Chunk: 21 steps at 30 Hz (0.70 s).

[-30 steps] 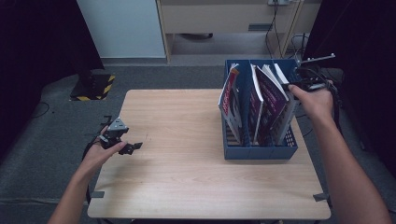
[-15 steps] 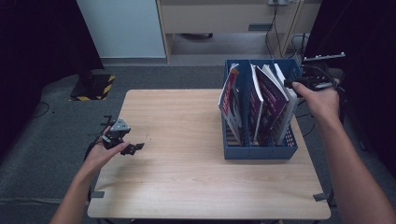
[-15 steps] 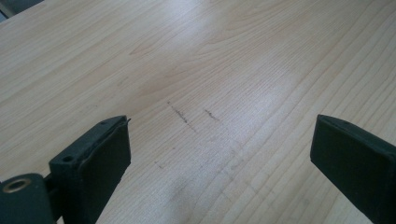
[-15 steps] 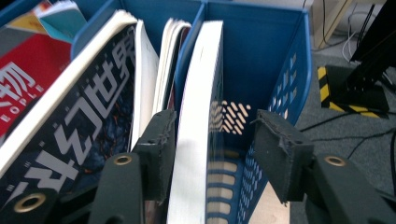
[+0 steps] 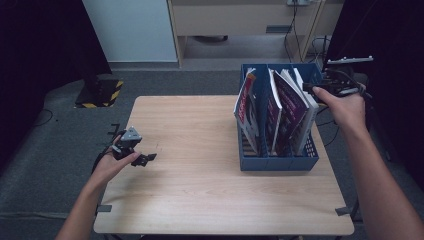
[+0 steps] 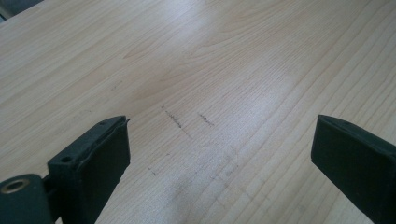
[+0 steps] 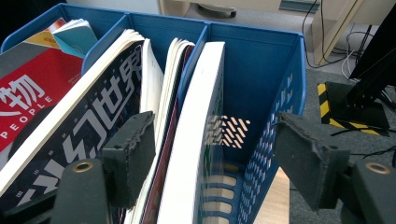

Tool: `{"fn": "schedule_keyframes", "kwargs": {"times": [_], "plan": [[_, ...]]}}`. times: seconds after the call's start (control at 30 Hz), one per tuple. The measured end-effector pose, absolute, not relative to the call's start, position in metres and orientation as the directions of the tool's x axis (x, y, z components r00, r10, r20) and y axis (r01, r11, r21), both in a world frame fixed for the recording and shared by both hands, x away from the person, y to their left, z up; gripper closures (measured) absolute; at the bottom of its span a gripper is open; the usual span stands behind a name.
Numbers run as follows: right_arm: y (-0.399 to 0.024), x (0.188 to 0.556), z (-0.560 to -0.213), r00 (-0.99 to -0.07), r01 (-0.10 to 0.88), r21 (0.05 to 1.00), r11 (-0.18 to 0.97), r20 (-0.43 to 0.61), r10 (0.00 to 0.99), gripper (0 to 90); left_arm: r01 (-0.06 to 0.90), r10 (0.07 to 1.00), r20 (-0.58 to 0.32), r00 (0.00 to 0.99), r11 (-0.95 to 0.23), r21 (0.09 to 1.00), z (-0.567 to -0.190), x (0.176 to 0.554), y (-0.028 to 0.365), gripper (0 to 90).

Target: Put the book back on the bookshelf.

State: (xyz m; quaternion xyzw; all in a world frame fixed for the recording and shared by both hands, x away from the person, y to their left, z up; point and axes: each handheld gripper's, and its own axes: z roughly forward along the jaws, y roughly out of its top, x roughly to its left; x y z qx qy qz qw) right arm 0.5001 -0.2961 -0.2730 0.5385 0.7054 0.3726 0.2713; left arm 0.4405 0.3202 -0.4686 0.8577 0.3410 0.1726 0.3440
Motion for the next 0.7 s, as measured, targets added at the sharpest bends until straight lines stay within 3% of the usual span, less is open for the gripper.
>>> {"fn": "schedule_keyframes", "kwargs": {"times": [0.7], "plan": [[-0.3002,0.4966,-0.2713,-0.29,0.56,0.818,0.13,0.046,0.956,16.0,0.466,0.701,0.068,0.71,-0.54,0.701,-0.4715,0.4404,0.3179,3.6]]}}
